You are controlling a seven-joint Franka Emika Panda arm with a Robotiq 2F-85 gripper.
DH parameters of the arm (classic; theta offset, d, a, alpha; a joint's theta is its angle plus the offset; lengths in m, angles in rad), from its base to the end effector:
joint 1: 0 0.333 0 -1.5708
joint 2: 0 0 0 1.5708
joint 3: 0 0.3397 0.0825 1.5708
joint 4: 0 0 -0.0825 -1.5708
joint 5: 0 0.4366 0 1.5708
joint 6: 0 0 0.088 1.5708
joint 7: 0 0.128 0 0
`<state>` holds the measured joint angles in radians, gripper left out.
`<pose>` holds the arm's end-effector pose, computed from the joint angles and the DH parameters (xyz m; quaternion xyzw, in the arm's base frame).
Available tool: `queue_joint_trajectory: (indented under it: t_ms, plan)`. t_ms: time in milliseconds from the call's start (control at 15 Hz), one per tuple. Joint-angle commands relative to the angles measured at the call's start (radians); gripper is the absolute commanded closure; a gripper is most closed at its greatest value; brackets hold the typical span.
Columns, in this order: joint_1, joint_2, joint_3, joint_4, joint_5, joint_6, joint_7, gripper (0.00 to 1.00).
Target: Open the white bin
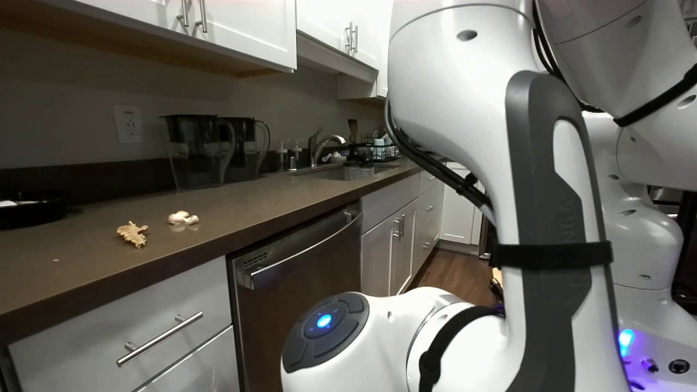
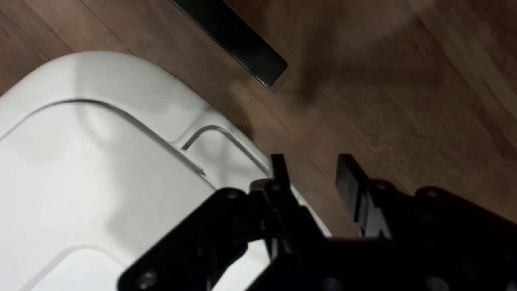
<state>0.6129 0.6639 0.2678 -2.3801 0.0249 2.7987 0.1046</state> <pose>0.2706 0.3754 -0.0098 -0.9272 -0.3466 0.1398 0.0239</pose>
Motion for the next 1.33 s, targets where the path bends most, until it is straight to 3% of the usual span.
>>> queue_joint_trajectory:
  t_ms: [0,333,667,867,1267]
  plan:
    - [-0.061,0.063,0.048,0.039,-0.032,-0.013,-0.08,0.93]
    - [-0.116,0.129,0.087,0.085,-0.056,-0.08,-0.162,1.0]
    - [-0.119,0.165,0.077,0.13,-0.109,-0.139,-0.19,0.96]
    - [-0.114,0.179,0.067,0.144,-0.134,-0.131,-0.196,0.96]
    - [-0.074,0.167,0.003,0.143,-0.225,-0.005,-0.175,0.96]
